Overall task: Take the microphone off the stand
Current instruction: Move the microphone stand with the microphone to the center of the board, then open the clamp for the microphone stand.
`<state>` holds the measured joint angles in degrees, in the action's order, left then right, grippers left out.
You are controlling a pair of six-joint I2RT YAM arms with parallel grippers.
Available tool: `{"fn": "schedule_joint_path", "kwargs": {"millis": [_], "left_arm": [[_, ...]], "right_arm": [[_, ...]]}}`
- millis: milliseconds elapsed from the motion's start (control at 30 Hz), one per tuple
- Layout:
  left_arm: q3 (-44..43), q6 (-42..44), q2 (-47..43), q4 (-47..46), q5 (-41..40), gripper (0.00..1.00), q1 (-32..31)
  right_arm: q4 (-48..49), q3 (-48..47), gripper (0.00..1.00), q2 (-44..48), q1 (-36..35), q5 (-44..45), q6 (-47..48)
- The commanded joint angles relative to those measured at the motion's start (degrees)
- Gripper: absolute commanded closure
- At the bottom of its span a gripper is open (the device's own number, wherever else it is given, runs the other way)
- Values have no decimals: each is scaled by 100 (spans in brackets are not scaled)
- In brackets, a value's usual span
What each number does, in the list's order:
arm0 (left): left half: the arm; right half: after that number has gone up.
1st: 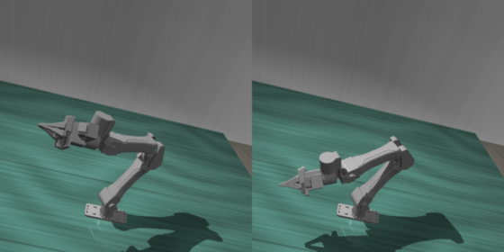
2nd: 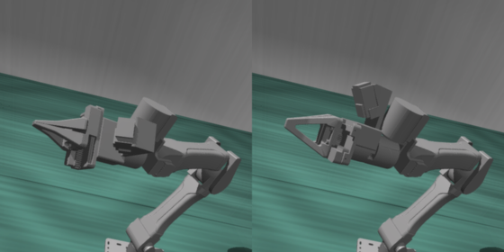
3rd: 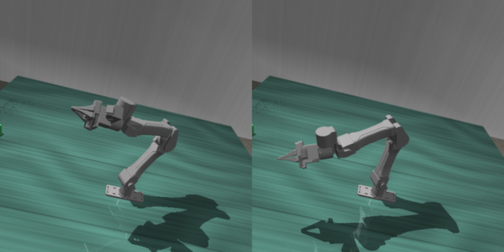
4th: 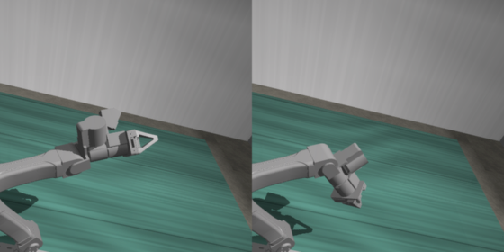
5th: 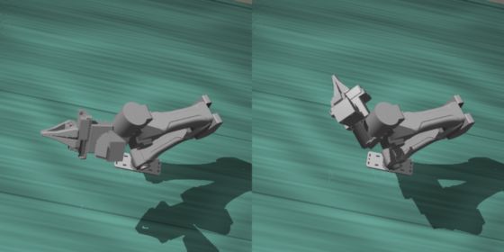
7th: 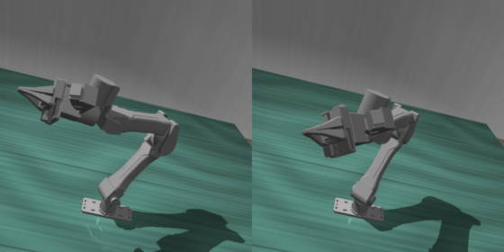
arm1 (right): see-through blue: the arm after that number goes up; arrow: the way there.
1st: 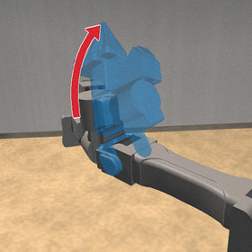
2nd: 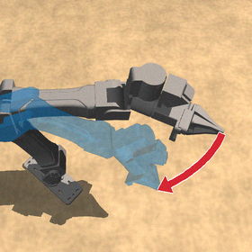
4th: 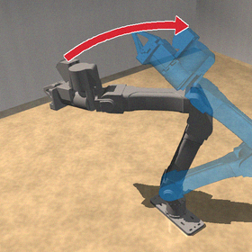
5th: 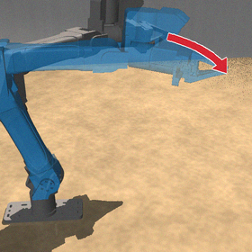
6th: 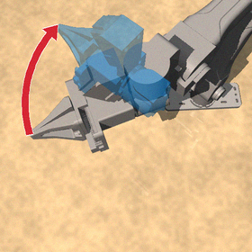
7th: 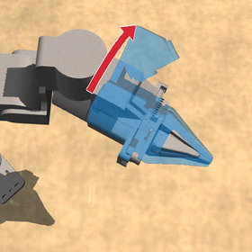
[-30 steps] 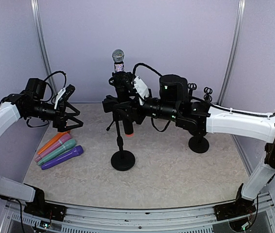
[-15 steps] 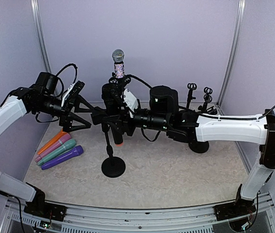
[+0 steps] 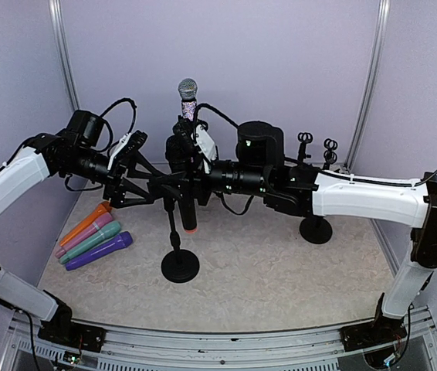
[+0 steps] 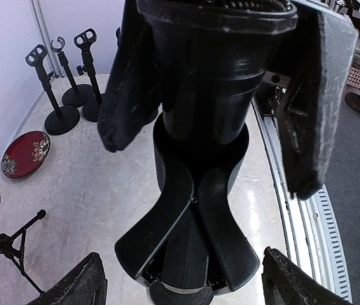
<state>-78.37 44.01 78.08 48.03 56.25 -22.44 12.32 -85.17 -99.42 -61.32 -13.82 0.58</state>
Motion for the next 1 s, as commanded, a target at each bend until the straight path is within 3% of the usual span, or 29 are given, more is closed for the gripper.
{"fn": "schedule_joint_path", "kwargs": {"millis": [0, 200, 333, 433, 500, 600, 700, 967], "left_arm": [[-117, -130, 24, -364, -289, 19, -77], [-132, -165, 4, -548, -445, 24, -201], [-163, -52, 31, -425, -482, 33, -252], [-129, -24, -1, -409, -500, 33, -261], [-134, -19, -14, -419, -516, 28, -266], [-135, -97, -42, -533, -590, 12, -292], [-149, -130, -70, -620, -586, 9, -309], [-239, -65, 3, -478, -523, 23, -458]], "right_arm": [[-406, -325, 37, 170, 120, -394, -389], [-511, -379, 58, 161, 225, -568, -589], [-652, -552, 66, 94, 231, -560, -584], [-746, -648, 72, 68, 232, -591, -536], [-812, -718, 76, 48, 232, -596, -510], [-866, -797, 81, 21, 233, -617, -498], [-900, -845, 87, -7, 234, -653, -506], [-929, -964, 93, -82, 233, -690, -496]]}}
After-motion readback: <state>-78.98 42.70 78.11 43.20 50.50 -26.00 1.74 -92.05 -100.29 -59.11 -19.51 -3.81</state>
